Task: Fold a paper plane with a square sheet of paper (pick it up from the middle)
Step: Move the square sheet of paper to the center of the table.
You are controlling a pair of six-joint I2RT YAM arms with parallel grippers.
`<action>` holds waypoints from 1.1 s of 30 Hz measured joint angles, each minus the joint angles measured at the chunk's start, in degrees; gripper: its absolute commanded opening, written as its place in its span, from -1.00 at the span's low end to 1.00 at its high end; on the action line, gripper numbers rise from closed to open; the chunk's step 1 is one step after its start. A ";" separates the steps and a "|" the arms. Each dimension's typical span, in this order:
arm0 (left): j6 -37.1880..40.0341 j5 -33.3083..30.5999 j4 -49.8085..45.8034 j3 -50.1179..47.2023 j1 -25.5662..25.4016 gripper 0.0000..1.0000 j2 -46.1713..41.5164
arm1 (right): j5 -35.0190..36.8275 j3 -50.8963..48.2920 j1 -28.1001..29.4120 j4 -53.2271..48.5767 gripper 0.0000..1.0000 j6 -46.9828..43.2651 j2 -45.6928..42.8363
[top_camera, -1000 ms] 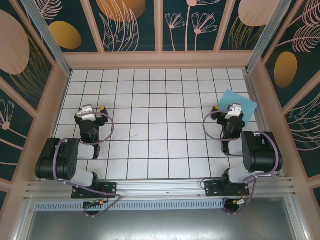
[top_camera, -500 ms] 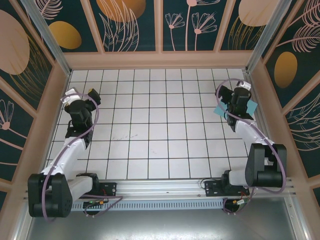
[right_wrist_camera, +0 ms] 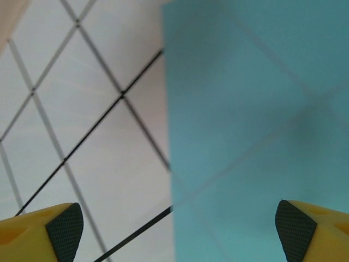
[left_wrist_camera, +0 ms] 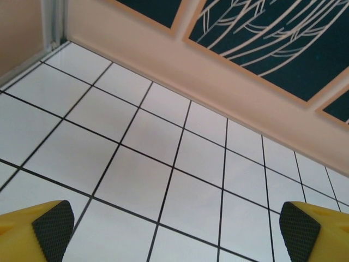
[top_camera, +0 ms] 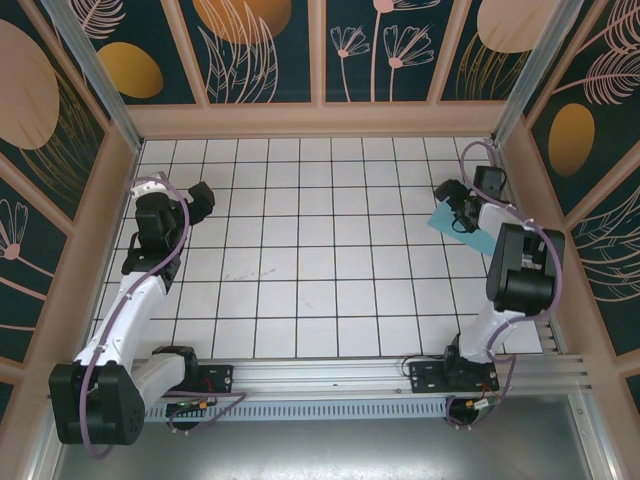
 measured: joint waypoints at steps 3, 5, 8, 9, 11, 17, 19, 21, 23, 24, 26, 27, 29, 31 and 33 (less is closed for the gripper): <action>0.02 1.53 -0.46 0.02 0.00 0.97 0.66 | -0.04 3.45 -1.20 -2.69 0.84 0.04 4.26; 0.02 2.29 -0.66 0.02 0.00 0.98 1.05 | -0.07 5.57 -1.38 -4.26 0.81 -0.09 6.56; 0.04 3.06 -0.90 0.02 0.00 0.97 1.31 | -0.22 7.61 -1.38 -5.68 0.77 -0.15 8.83; 0.02 3.08 -0.90 0.02 0.00 0.97 1.36 | -0.44 8.00 -1.38 -5.97 0.76 -0.15 8.98; 0.02 3.23 -0.92 0.02 0.00 0.97 1.40 | -0.44 8.35 -1.31 -6.25 0.75 -0.15 9.31; 0.02 3.26 -0.90 0.02 0.00 0.97 1.92 | 0.09 8.17 1.73 -6.34 0.73 -0.52 9.33; 0.00 3.26 -0.90 0.02 0.00 0.97 2.19 | 0.81 7.89 4.46 -6.32 0.71 -0.81 9.31; 0.00 3.26 -0.92 0.02 0.00 0.97 2.36 | 1.81 7.45 7.69 -6.19 0.71 -1.25 9.09; 0.00 3.26 -0.90 0.02 0.00 0.97 2.49 | 2.84 6.25 11.87 -5.99 0.70 -1.46 8.26; 0.00 3.26 -0.90 0.02 0.00 0.97 2.56 | 3.30 5.51 13.81 -5.84 0.71 -1.44 7.74; 0.00 3.26 -0.92 0.02 0.00 0.97 2.73 | 4.11 3.21 18.64 -5.49 0.71 -1.22 6.10; 0.00 3.26 -0.90 0.02 0.00 0.97 2.80 | 4.61 1.97 20.94 -5.27 0.71 -0.98 5.22; 0.00 3.26 -0.90 0.02 0.00 0.97 2.99 | 5.86 -0.87 26.10 -5.07 0.71 0.11 3.06; -0.02 3.30 -0.90 0.02 0.00 0.97 3.10 | 7.19 -3.72 30.67 -4.81 0.71 1.49 0.85; -0.02 3.48 -0.90 0.02 0.00 0.97 3.26 | 8.63 -6.56 35.45 -4.81 0.71 2.97 -1.42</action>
